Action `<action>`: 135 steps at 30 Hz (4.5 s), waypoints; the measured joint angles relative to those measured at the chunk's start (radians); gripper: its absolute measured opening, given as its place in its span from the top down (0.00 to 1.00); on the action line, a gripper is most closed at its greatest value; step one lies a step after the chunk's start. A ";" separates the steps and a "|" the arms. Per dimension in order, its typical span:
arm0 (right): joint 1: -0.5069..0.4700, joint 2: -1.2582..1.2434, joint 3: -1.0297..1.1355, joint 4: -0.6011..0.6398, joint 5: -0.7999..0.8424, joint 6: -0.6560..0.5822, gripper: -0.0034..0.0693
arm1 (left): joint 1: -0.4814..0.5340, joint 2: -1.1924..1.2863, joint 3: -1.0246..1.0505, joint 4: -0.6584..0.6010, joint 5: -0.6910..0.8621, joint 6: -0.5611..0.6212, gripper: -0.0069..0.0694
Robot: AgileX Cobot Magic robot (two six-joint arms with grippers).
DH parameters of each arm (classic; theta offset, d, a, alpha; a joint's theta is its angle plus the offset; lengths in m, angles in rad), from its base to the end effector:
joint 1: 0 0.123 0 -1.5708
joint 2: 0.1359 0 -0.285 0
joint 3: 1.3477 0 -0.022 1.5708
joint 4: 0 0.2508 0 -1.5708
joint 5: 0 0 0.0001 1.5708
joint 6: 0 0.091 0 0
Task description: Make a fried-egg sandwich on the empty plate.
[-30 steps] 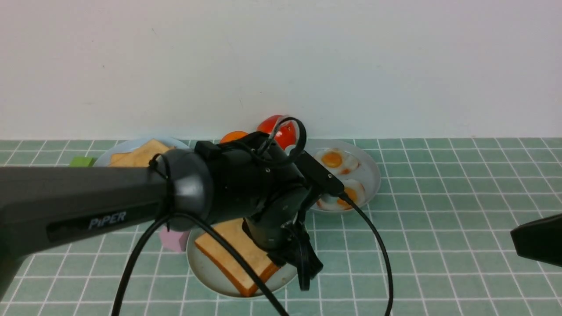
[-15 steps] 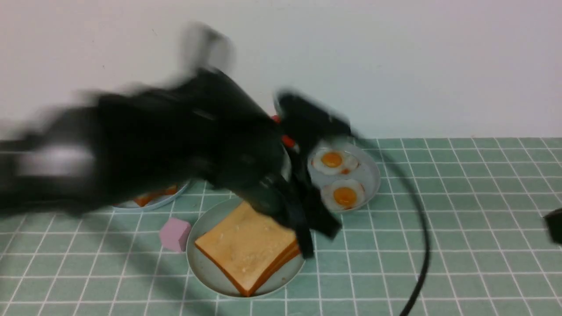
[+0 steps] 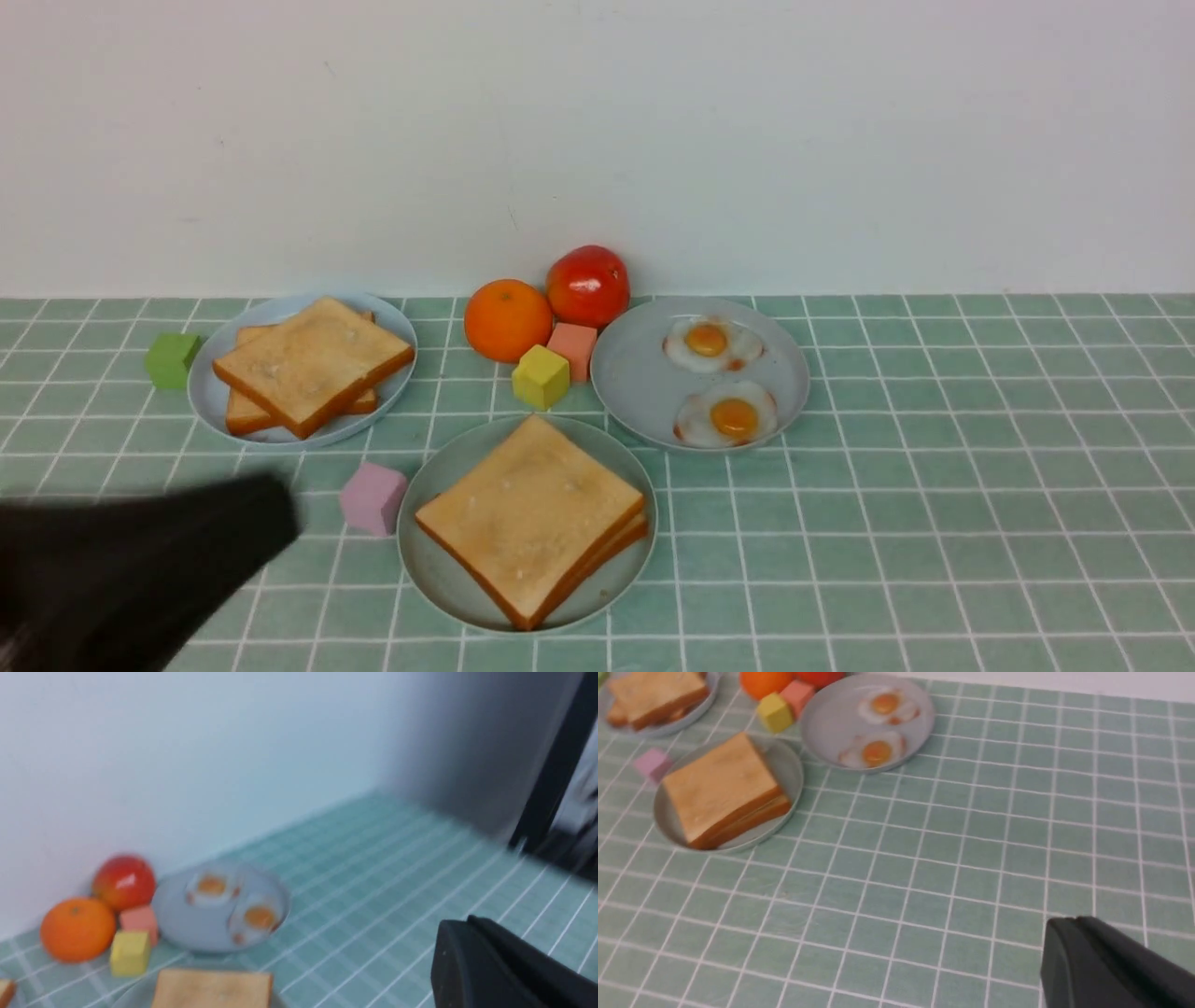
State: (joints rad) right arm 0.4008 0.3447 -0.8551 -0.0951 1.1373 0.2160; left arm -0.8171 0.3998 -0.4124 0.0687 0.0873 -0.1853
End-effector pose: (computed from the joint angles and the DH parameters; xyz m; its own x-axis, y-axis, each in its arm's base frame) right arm 0.0215 0.0006 0.3675 -0.5206 -0.0312 -0.8532 -0.2330 0.9666 0.1068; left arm 0.0642 -0.0676 0.3164 -0.0759 -0.0895 -0.9931 0.7211 0.6829 -0.1167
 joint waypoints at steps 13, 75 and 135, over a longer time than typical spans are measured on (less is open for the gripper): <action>0.000 -0.172 0.259 -0.024 -0.362 0.186 0.95 | 0.000 -0.410 0.255 -0.049 -0.040 0.000 0.93; -0.407 -0.354 0.875 -0.017 -0.768 -0.057 0.96 | 0.000 -0.411 0.263 -0.049 0.044 0.000 0.91; -0.407 -0.354 0.875 -0.020 -0.768 -0.060 0.90 | 0.766 -0.411 0.443 -0.087 0.285 -0.054 0.93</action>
State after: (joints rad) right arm -0.0062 -0.0097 0.0199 -0.1148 0.3698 0.1560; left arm -0.0511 -0.0109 0.0308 -0.0180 0.3725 -0.2388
